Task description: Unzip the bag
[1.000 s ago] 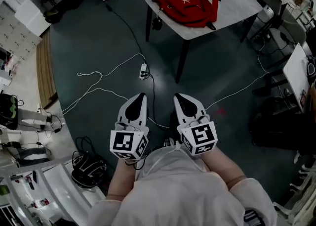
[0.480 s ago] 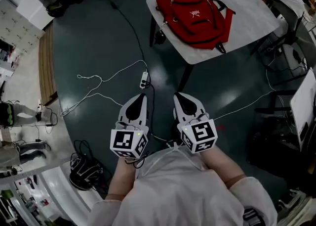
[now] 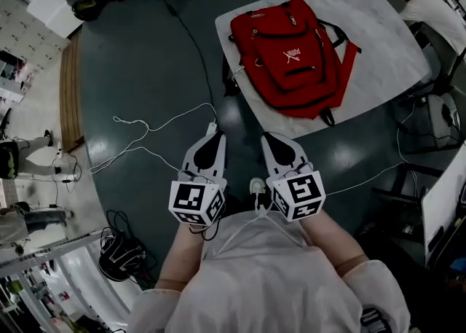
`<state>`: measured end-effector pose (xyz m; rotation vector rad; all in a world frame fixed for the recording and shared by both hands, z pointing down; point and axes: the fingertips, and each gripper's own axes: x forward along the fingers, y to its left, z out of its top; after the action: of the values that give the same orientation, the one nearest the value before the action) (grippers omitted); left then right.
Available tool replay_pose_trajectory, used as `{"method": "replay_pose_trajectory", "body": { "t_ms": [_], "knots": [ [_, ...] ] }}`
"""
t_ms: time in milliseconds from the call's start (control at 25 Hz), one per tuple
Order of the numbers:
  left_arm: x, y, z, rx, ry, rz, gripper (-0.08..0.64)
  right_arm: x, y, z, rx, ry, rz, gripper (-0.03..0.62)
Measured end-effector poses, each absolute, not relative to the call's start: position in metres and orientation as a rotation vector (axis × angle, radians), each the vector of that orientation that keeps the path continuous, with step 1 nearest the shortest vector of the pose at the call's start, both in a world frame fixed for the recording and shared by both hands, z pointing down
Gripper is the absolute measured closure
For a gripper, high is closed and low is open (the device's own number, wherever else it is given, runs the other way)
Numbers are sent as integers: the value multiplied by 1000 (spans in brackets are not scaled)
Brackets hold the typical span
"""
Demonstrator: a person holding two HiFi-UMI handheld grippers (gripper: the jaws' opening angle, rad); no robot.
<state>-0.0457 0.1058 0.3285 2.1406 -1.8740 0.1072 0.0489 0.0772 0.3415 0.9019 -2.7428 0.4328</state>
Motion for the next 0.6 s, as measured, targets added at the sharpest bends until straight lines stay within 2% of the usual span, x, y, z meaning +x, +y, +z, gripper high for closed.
{"method": "replay_pose_trajectory", "body": {
  "t_ms": [320, 600],
  "knots": [
    [-63, 51, 357, 2089, -1819, 167, 540, 39, 17, 369, 947, -2649, 561, 569],
    [-83, -12, 406, 2121, -1665, 241, 540, 17, -30, 412, 974, -2511, 529, 569]
  ]
}}
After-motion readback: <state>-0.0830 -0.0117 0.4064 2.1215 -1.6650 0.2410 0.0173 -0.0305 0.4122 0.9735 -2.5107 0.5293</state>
